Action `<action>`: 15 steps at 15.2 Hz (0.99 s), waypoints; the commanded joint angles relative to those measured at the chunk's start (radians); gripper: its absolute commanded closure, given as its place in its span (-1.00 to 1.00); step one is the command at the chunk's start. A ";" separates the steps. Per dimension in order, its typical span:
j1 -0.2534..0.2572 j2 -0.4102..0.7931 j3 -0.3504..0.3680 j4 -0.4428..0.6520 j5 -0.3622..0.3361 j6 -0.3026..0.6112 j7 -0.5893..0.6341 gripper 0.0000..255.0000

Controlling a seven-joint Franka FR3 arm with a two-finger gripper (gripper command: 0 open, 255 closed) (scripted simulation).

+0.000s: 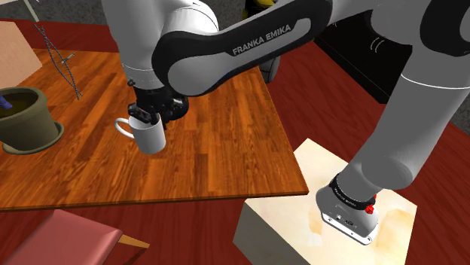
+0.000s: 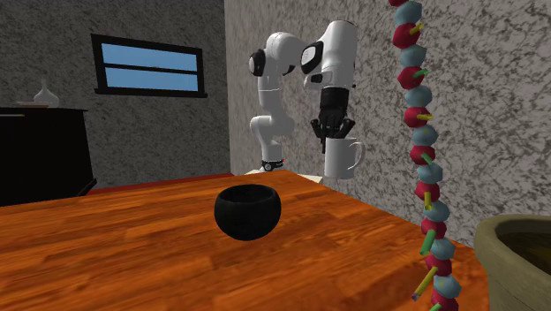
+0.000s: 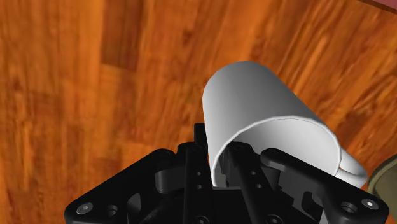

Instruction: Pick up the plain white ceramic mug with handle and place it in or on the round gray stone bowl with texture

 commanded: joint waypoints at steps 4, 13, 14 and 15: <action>-0.004 -0.023 0.007 0.044 0.025 -0.059 -0.022 1.00; -0.012 -0.028 0.005 0.143 0.041 -0.154 -0.065 1.00; -0.021 -0.016 -0.003 0.159 0.036 -0.158 -0.083 1.00; -0.029 -0.003 -0.011 0.177 0.031 -0.162 -0.101 1.00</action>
